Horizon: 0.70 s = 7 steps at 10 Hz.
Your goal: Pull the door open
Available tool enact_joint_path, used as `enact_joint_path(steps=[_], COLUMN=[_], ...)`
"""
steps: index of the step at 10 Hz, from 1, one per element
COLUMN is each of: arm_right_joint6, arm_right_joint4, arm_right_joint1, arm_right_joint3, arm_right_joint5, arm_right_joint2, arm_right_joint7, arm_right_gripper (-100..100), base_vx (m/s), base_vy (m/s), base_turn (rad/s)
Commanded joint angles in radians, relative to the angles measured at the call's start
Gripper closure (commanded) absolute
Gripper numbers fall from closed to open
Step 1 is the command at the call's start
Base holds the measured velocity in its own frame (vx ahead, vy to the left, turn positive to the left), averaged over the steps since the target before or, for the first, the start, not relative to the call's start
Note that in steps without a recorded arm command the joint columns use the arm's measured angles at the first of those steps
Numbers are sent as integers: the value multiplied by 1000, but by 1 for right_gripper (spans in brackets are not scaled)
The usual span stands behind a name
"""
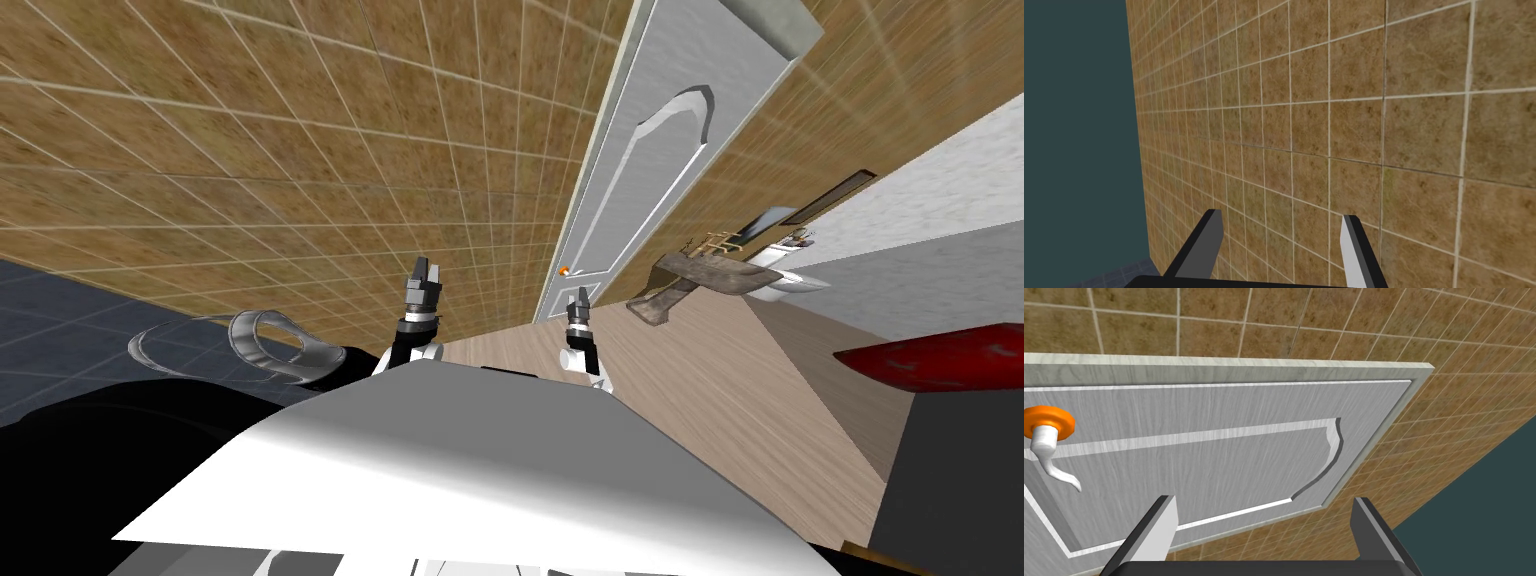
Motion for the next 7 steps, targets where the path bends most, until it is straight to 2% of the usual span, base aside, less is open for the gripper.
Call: enact_joint_path(steps=[1,7], arm_right_joint6=[-11,-38], arm_right_joint4=[47,216], arm_right_joint1=[-16,-90], arm_right_joint3=[2,6], arm_right_joint5=[-10,-46], arm_right_joint2=[-8,-32], arm_right_joint7=[-2,-4], arm_right_gripper=[-100,-100], base_vx=[61,43], base_vy=[-124,-128], base_turn=[153,155])
